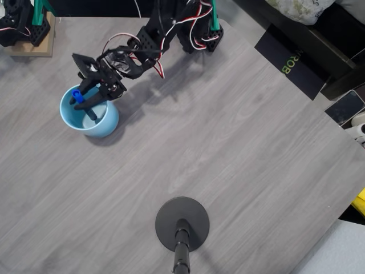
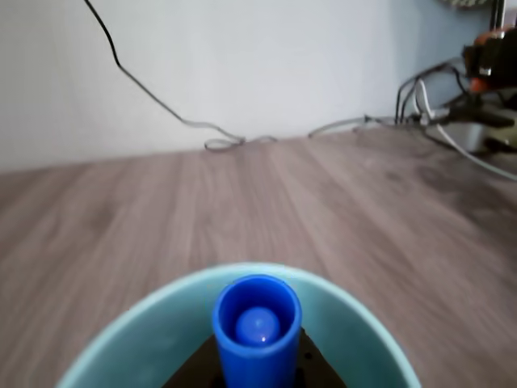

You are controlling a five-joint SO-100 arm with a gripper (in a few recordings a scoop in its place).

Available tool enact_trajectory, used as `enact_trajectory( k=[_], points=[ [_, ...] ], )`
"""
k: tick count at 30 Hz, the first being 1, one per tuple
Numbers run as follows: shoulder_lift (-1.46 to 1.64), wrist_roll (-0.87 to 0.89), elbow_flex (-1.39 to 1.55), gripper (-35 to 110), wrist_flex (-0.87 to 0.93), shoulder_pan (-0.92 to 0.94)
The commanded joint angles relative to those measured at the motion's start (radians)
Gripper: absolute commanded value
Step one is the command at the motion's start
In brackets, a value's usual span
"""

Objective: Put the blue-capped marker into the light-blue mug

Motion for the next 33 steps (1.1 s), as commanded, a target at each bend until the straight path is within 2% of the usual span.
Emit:
enact_trajectory(
  k=[1, 3, 16, 21, 24, 33],
  points=[
    [-0.028, -0.031, -0.003, 19, -0.011, -0.003],
    [-0.043, -0.046, -0.003, 29, -0.003, -0.006],
    [0.035, 0.0, -0.003, 26, 0.038, -0.025],
    [0.322, 0.118, -0.011, 10, 0.408, -0.092],
    [0.506, 0.186, -0.005, 0, 0.56, -0.149],
    [1.014, 0.327, -0.009, 0, 0.989, -0.348]
  ],
)
